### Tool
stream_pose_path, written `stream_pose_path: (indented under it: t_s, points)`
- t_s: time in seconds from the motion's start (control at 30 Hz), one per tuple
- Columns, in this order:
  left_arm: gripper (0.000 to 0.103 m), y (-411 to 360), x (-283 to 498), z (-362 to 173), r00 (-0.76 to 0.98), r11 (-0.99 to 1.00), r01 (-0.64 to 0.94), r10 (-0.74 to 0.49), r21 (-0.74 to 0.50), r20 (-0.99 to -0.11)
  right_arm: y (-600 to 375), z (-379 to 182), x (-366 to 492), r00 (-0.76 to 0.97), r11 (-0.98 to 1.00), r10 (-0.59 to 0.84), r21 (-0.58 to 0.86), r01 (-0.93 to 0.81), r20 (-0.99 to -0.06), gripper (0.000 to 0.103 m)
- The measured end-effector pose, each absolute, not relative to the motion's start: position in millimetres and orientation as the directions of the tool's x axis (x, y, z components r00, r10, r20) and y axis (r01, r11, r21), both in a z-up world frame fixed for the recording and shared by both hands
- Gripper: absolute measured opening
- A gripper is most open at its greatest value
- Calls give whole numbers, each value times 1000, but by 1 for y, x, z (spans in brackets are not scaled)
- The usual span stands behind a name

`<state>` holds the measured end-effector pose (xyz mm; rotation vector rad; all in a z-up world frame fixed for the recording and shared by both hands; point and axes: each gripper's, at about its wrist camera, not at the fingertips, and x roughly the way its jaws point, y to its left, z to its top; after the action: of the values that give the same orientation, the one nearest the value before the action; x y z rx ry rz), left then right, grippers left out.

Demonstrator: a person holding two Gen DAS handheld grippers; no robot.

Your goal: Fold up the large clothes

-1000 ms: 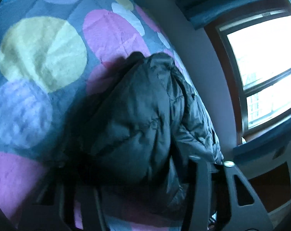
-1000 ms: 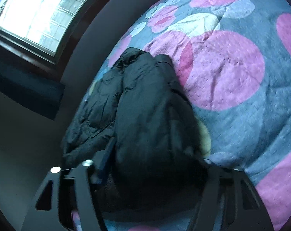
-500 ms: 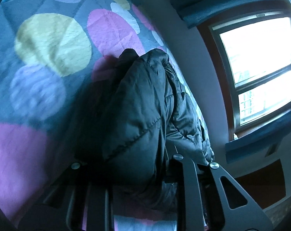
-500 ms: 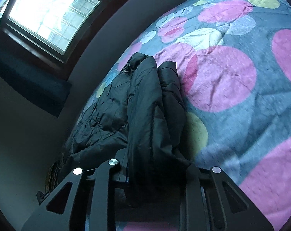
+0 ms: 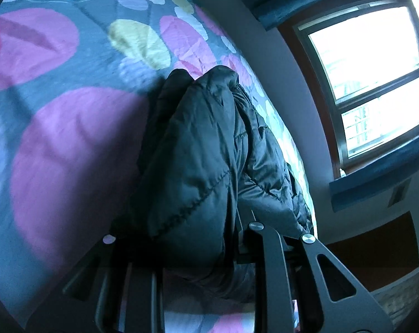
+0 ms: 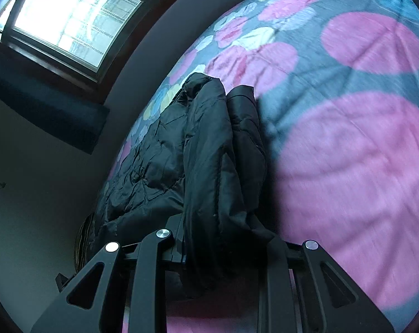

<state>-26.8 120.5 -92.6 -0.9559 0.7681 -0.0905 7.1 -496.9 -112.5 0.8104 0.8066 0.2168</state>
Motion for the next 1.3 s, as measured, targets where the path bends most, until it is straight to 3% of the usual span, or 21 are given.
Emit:
stream_pose_path:
  t_s: [0.4, 0.47, 0.53, 0.83, 1.0, 1.17, 1.3]
  points:
    - [23, 119, -61, -95, 710, 622, -250, -403, -742, -577, -501, -128, -25, 686, 645, 479, 750, 148, -547, 24]
    - [28, 122, -59, -99, 704, 612, -257, -412, -748, -579, -500, -129, -25, 684, 650, 481, 746, 141, -548, 25]
    - [41, 124, -59, -100, 700, 628, -267, -395, -731, -595, -500, -130, -26, 685, 639, 486, 755, 146, -543, 27]
    - [62, 146, -72, -92, 741, 657, -316, -279, -684, -611, -510, -130, -39, 719, 616, 461, 771, 162, -520, 43]
    - [65, 151, -68, -91, 733, 698, -311, -255, -644, -630, -524, -129, -47, 747, 584, 427, 786, 203, -510, 48]
    - [66, 155, -65, -91, 726, 702, -300, -271, -646, -632, -531, -111, -57, 778, 650, 275, 706, 283, -565, 55]
    - [68, 157, -64, -91, 726, 697, -295, -281, -654, -627, -515, -86, -50, 791, 704, 270, 673, 226, -548, 61]
